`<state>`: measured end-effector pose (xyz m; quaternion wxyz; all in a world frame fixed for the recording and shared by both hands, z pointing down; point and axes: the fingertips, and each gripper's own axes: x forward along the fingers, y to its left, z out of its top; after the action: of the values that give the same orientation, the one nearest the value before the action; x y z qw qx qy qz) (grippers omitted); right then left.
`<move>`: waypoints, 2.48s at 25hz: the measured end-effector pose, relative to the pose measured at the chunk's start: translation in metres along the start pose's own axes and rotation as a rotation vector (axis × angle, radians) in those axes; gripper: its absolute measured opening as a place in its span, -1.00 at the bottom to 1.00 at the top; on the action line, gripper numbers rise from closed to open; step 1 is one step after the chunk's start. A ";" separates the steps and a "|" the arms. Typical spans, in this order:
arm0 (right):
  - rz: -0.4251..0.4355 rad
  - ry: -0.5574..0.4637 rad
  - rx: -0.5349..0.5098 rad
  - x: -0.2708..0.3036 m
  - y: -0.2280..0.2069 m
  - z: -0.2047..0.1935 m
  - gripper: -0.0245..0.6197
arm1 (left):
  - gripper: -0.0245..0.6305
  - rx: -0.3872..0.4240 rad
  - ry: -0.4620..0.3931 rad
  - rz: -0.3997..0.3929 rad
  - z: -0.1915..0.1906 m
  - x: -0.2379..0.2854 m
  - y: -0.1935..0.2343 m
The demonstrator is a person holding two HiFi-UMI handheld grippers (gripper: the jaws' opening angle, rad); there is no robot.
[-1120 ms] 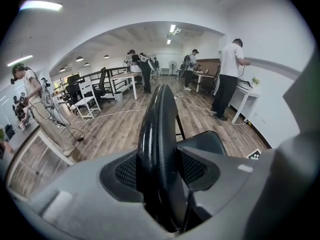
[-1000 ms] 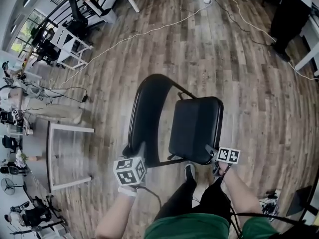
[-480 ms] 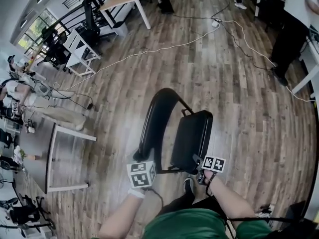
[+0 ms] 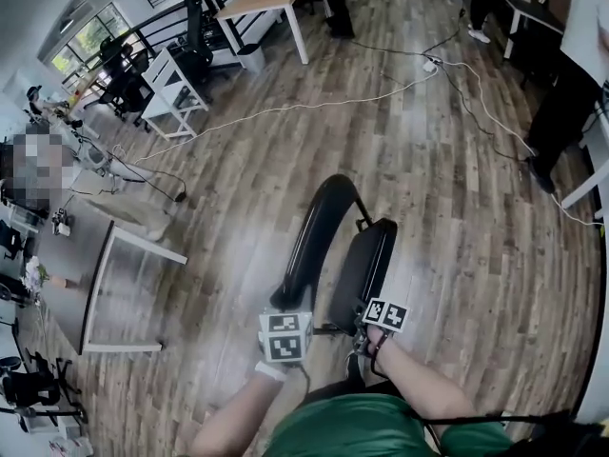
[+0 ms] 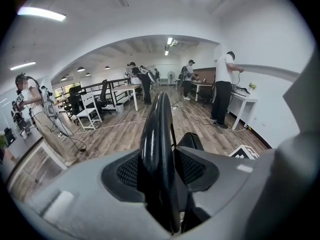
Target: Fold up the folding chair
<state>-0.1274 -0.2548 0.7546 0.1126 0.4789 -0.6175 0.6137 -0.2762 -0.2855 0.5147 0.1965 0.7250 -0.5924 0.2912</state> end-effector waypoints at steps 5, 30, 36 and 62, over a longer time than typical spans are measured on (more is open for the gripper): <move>0.055 0.041 0.001 0.016 0.041 -0.002 -0.20 | -0.39 -0.031 -0.003 -0.003 0.008 -0.002 0.006; 0.213 0.097 0.021 0.062 0.125 -0.015 -0.20 | -0.39 -0.008 -0.036 0.002 0.013 -0.002 0.023; 0.303 0.124 -0.090 0.049 0.124 -0.014 -0.13 | -0.41 0.016 -0.039 0.009 0.011 -0.001 0.026; 0.348 -0.576 -0.767 -0.324 0.137 0.114 -0.89 | -0.44 -0.081 -0.117 0.016 0.017 -0.013 -0.004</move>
<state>-0.0096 -0.2361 0.4049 0.0016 0.4431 -0.8748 0.1958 -0.2710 -0.2852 0.4936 0.1883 0.7275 -0.6200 0.2256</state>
